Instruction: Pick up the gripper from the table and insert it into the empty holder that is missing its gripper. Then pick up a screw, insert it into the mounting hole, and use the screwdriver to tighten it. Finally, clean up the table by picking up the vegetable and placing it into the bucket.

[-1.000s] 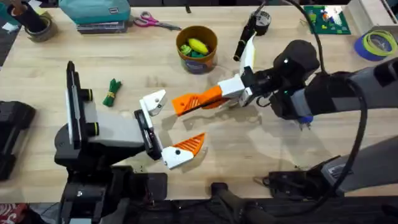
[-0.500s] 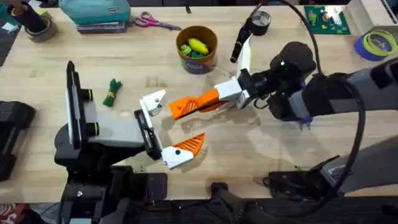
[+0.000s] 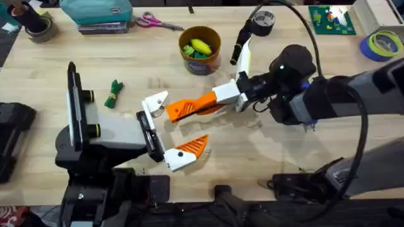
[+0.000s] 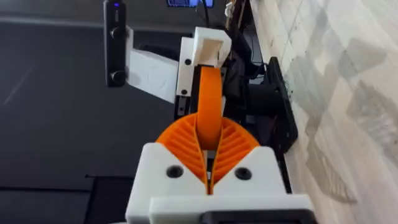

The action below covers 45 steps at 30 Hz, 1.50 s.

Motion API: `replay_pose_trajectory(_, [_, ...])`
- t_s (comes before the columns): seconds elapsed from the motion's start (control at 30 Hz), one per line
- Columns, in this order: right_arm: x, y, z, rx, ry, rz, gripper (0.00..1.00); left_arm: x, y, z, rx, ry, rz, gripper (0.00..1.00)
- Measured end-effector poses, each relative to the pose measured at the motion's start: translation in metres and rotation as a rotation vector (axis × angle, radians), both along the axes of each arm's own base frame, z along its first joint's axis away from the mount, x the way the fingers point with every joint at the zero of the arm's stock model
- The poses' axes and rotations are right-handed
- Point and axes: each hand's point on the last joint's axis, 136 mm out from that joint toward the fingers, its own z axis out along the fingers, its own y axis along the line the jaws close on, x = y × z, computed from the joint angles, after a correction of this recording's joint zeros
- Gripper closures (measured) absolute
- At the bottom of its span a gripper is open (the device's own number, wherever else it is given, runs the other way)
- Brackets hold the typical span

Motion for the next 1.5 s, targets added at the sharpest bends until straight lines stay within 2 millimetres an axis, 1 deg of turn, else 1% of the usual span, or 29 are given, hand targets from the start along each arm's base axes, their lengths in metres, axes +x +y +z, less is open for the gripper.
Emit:
replay_pose_trajectory(0.37, [0.0, 0.004, 0.0, 0.003, -0.003, -0.012, 0.992, 0.0, 0.0, 0.0, 0.0, 0.0, 0.0, 0.015])
replay_pose_trajectory(0.57, [-0.004, 0.008, 0.0, 0.004, -0.007, -0.002, 0.992, 0.0, 0.0, 0.0, 0.0, 0.0, 0.0, 0.015])
replay_pose_trajectory(0.97, [-0.012, 0.003, 0.002, 0.021, -0.039, -0.031, 0.992, 0.0, 0.0, 0.0, 0.0, 0.0, 0.0, 0.015])
replay_pose_trajectory(1.1, [-0.011, 0.003, 0.006, 0.031, -0.059, -0.039, 0.992, 0.0, 0.0, 0.0, 0.0, 0.0, 0.0, 0.015])
replay_pose_trajectory(1.5, [-0.006, 0.004, 0.004, 0.025, -0.045, -0.068, 0.992, 0.0, 0.0, 0.0, 0.0, 0.0, 0.0, 0.015])
